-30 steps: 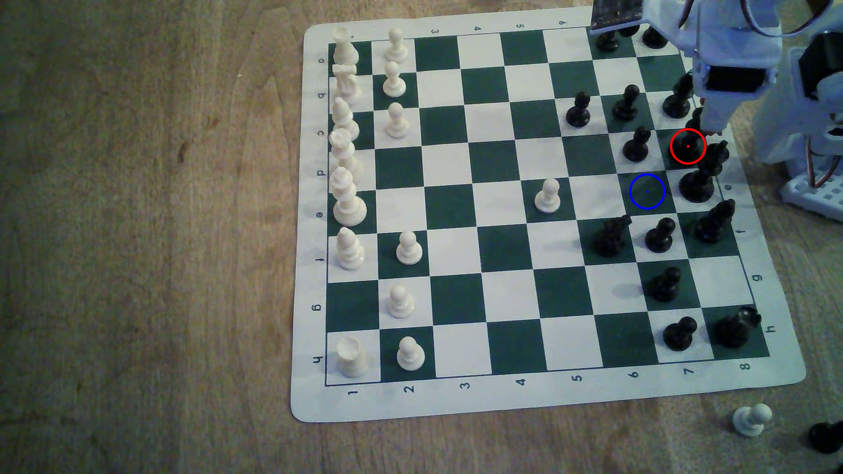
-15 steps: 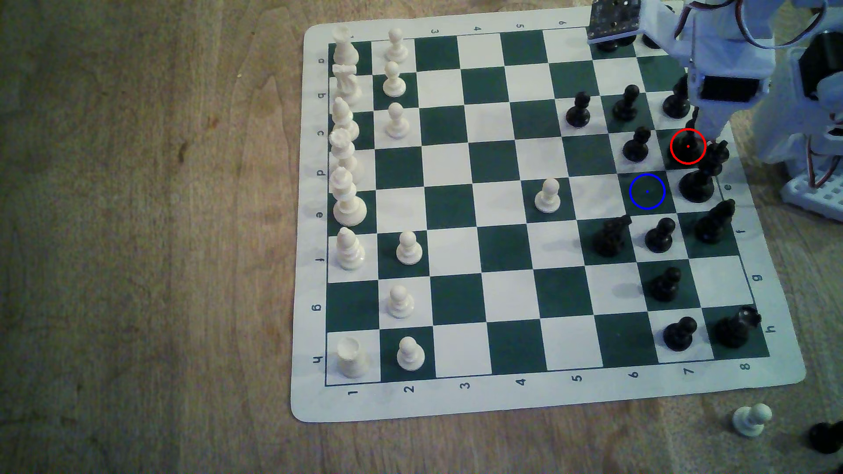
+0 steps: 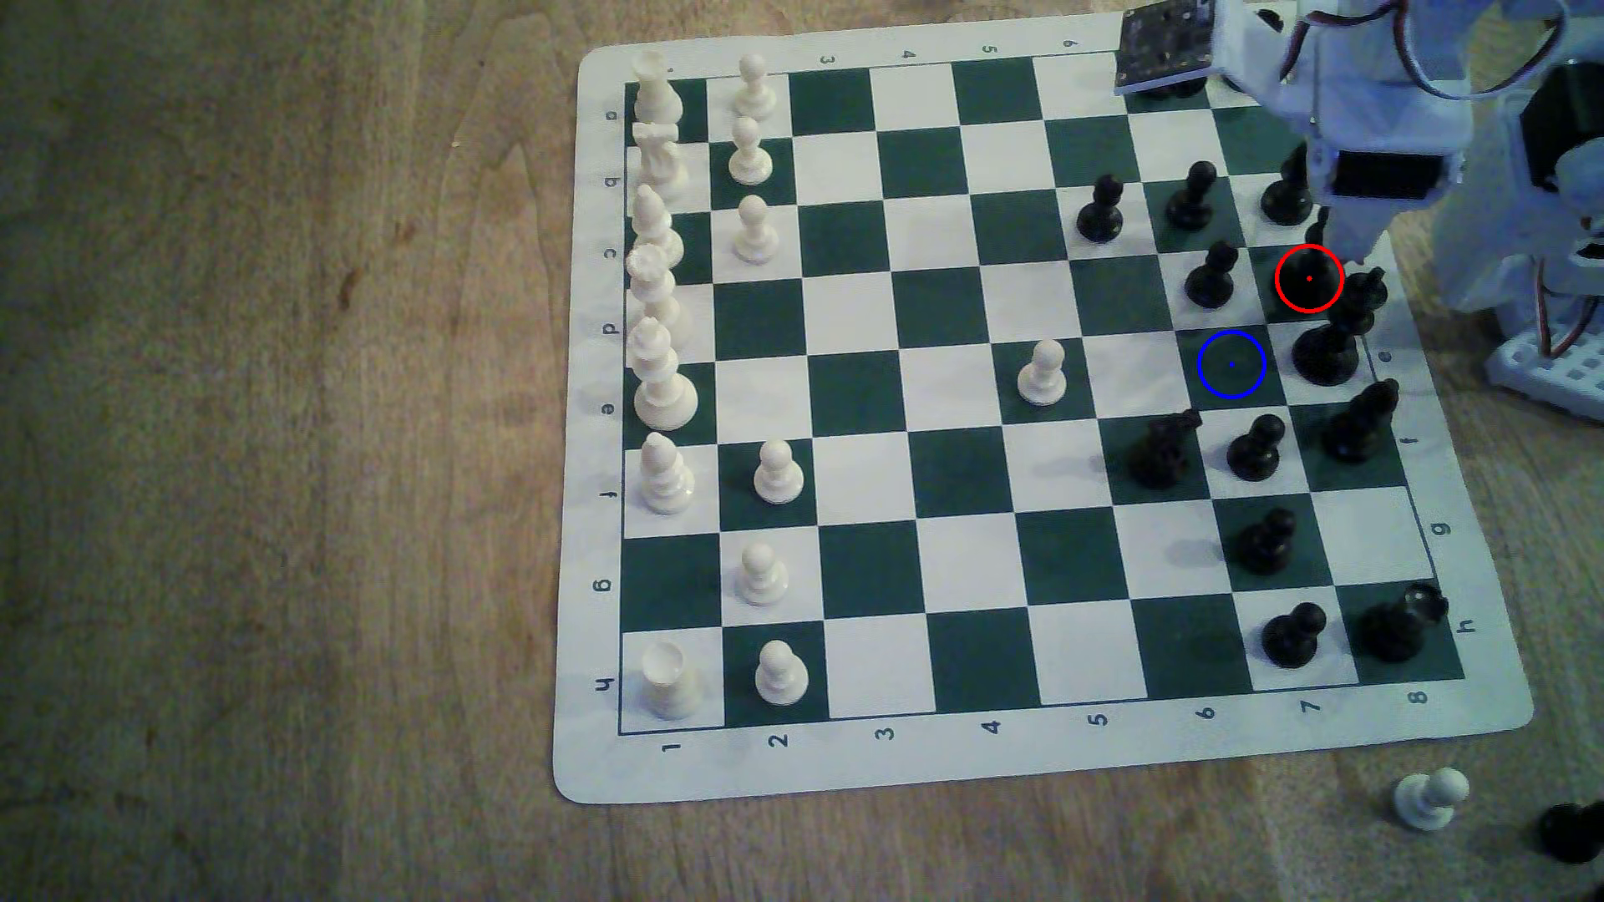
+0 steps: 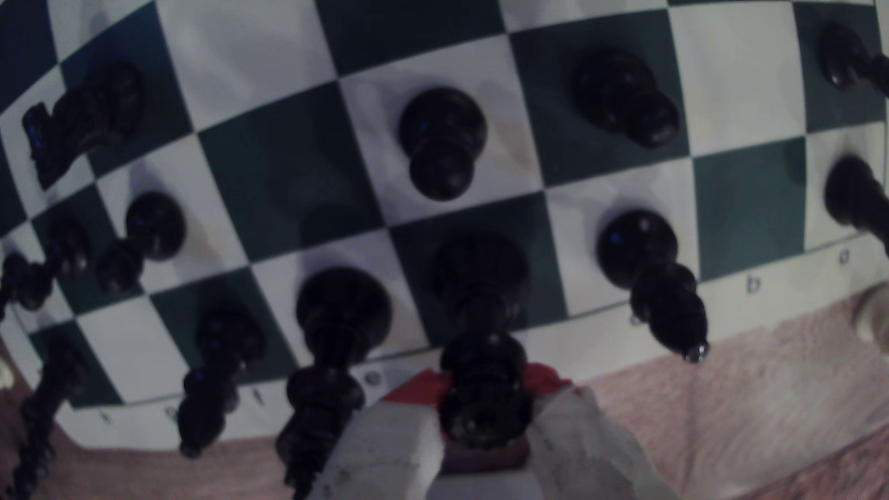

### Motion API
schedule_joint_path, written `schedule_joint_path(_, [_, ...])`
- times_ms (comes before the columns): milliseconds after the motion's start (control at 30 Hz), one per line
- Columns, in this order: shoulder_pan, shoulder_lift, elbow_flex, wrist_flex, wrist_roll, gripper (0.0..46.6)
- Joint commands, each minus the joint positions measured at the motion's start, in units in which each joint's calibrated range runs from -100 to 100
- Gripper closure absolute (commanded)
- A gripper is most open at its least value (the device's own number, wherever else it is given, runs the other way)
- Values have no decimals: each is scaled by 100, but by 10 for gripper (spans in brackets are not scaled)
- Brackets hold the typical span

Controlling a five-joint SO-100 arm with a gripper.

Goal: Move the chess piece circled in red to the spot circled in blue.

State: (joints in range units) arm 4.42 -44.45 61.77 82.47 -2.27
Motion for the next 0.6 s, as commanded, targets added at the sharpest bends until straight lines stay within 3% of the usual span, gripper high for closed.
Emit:
schedule_joint_path(0, [-8,31,-393,90,-20,464])
schedule_joint_path(567, [-16,302,-2533,1475,0,464])
